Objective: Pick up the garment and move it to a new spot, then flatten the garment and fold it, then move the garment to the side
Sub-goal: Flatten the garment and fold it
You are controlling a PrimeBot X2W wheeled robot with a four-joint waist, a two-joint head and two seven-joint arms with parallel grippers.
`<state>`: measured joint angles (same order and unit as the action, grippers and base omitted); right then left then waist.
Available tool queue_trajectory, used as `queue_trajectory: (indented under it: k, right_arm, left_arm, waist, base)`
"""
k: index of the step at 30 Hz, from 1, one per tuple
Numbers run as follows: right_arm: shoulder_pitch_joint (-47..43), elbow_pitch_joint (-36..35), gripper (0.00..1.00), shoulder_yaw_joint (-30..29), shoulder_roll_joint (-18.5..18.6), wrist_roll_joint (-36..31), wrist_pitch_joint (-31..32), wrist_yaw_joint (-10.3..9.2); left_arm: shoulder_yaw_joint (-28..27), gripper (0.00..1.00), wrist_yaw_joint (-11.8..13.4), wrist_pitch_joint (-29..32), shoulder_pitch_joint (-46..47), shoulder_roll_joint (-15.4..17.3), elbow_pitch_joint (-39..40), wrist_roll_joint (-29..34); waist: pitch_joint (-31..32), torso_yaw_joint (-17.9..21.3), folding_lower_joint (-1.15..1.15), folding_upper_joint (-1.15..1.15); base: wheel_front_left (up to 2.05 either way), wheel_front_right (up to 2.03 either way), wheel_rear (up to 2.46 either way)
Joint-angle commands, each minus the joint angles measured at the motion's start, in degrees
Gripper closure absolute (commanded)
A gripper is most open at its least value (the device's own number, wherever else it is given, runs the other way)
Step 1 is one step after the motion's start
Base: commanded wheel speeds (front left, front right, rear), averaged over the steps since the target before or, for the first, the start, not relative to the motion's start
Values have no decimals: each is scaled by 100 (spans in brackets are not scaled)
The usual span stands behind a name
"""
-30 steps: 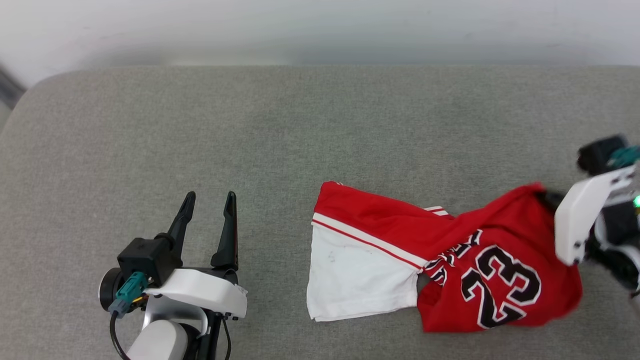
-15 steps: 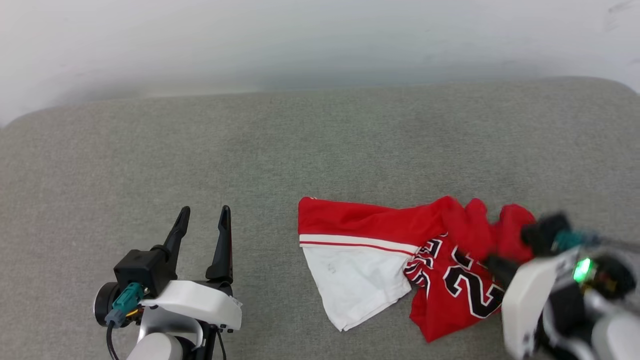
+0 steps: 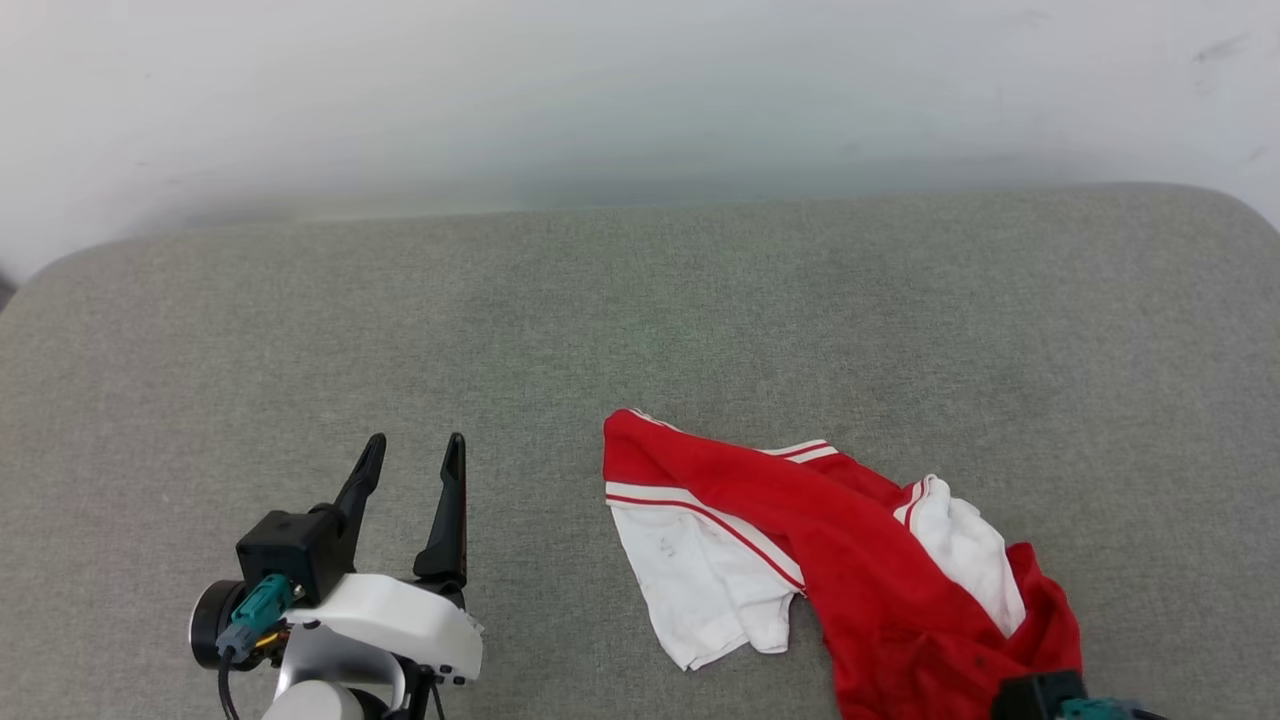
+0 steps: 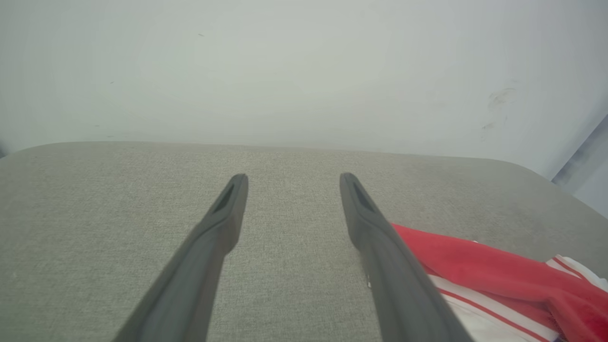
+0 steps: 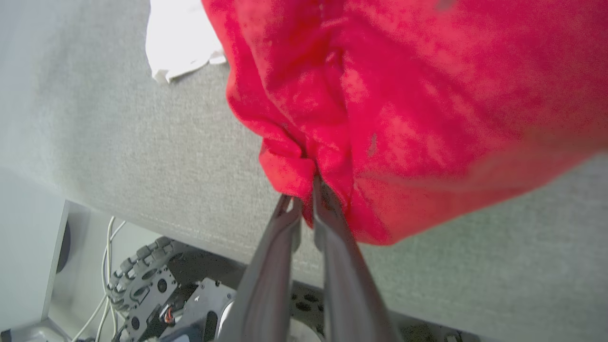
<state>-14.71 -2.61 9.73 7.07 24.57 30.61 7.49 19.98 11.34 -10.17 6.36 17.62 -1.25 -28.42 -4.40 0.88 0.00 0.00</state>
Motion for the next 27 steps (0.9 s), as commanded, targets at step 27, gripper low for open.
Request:
queue_trajectory:
  k: [27]
  right_arm:
    - [912, -668, 0, -1363, -8, -1209, -2876, 0]
  left_arm:
    - [445, 0, 24, 386, -17, 137, -16, 199]
  waist:
    - [222, 31, 0, 0]
  base:
    - [0, 0, 0]
